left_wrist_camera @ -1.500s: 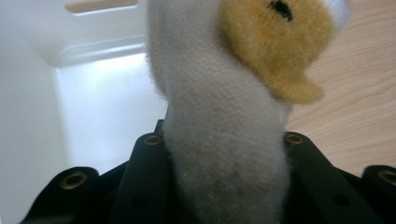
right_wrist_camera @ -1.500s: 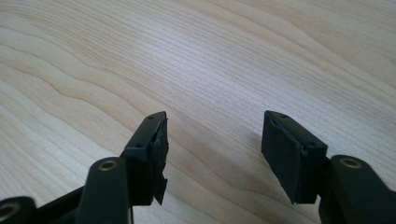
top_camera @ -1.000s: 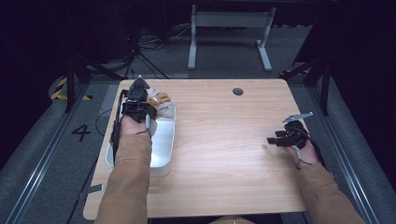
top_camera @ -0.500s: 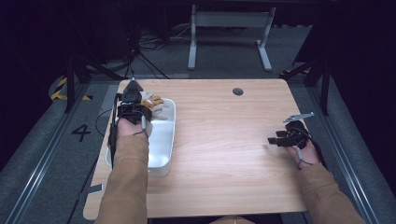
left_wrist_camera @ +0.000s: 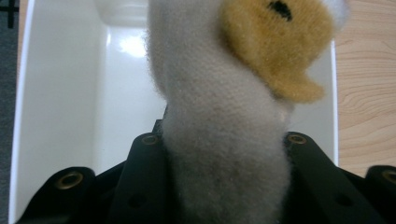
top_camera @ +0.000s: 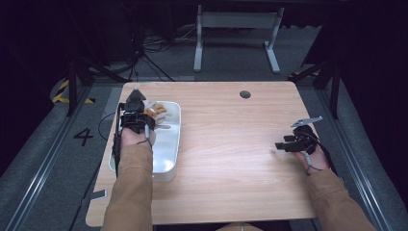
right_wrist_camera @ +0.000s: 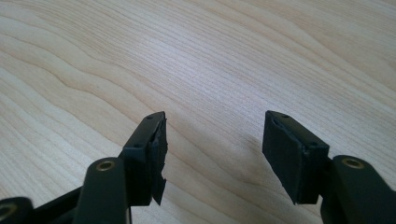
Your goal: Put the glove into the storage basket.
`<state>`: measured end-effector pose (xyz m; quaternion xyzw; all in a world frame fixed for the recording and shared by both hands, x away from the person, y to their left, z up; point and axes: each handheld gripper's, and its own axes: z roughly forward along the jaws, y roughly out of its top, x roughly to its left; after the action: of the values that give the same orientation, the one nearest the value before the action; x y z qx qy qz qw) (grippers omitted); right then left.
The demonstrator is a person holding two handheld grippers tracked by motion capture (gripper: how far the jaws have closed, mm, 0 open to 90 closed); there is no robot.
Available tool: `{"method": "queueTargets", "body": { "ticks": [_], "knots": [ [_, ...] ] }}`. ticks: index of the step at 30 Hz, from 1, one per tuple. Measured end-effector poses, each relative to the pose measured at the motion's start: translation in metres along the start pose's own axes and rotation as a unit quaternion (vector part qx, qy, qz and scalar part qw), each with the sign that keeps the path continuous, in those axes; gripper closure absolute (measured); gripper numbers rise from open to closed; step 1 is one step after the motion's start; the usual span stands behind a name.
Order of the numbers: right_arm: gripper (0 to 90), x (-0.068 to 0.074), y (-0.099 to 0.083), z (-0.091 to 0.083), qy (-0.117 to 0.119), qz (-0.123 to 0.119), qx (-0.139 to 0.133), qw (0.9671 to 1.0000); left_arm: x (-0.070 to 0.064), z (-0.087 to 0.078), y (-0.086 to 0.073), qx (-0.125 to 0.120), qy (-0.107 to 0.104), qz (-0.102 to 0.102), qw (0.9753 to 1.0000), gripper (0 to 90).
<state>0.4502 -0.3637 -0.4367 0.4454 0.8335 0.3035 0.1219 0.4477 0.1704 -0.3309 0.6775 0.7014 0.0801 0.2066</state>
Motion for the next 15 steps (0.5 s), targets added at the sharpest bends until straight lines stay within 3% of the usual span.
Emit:
{"method": "queueTargets", "body": {
  "ticks": [9,15],
  "knots": [
    [40.4,0.000,-0.001,0.002,-0.003,-0.004,0.005,1.0000,0.012,0.012,-0.009,0.005,-0.002,-0.011,0.9999,67.5],
    [40.4,0.000,-0.001,0.002,-0.003,-0.004,0.005,1.0000,0.013,0.023,-0.014,0.013,-0.001,-0.015,0.9998,67.4]
  ]
}}
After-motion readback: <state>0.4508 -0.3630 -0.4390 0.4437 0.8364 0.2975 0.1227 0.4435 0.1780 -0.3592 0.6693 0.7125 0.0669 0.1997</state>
